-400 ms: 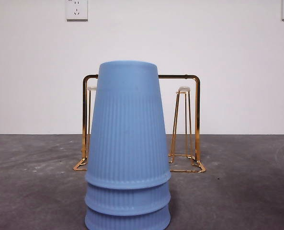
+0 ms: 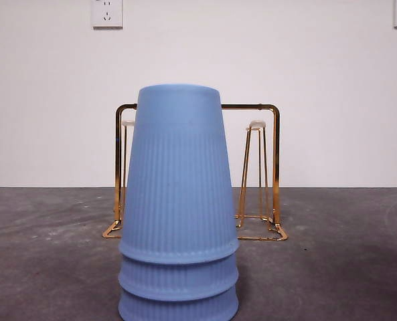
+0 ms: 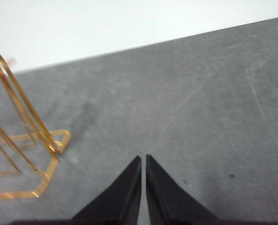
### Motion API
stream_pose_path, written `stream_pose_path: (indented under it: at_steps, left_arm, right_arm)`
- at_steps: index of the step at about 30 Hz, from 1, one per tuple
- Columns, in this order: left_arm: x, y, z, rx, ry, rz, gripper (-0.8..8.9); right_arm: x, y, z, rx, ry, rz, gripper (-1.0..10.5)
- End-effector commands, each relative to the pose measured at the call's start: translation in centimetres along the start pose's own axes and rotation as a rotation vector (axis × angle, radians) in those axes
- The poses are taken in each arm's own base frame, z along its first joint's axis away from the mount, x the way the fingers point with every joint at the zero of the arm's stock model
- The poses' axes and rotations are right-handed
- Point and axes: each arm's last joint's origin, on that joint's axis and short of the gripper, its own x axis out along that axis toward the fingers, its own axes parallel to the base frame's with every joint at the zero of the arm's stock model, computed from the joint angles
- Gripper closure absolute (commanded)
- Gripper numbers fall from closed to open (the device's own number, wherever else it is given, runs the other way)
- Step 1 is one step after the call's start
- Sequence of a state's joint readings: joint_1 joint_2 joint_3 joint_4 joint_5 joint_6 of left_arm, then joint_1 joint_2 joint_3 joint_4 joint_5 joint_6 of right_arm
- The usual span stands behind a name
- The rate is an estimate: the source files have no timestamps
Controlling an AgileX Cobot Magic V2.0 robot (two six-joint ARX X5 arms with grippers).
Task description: Pick the top cup and place it on cupholder, pick up the mid cup and place it on cupholder, last pick the bottom cup and place it on cupholder.
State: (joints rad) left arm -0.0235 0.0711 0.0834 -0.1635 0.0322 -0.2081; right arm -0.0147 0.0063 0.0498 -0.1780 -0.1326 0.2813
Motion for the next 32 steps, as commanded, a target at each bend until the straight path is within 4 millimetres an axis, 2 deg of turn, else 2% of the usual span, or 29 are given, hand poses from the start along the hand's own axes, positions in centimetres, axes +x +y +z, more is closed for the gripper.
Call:
stream_pose_path:
  at_steps: [1, 8, 12, 18, 25, 32]
  left_arm:
    - [-0.4, -0.7, 2.5, -0.051, -0.042, -0.048, 8.04]
    - [-0.4, -2.8, 8.2, -0.056, 0.030, -0.185, 8.05]
    - [-0.4, -4.3, 12.3, -0.019, 0.093, -0.282, 8.05]
    - [0.2, -6.1, 16.8, 0.036, 0.198, -0.438, 8.05]
    - [1.6, -7.7, 19.1, 0.105, 0.398, -0.600, 8.05]
    - [1.4, -9.3, 20.5, 0.184, 0.427, -0.785, 8.05]
  right_arm:
    - [-0.7, 0.8, 2.2, 0.094, -0.067, 0.039, 9.3]
    - [-2.3, 3.1, 7.6, 0.150, -0.086, 0.166, 9.3]
    - [-2.7, 4.4, 10.8, 0.121, -0.006, 0.237, 9.3]
    - [-2.6, 6.3, 15.1, 0.020, 0.115, 0.371, 9.3]
    - [-2.0, 7.8, 19.1, -0.108, 0.235, 0.458, 9.3]
    - [-0.9, 8.6, 21.1, -0.181, 0.345, 0.594, 9.3]
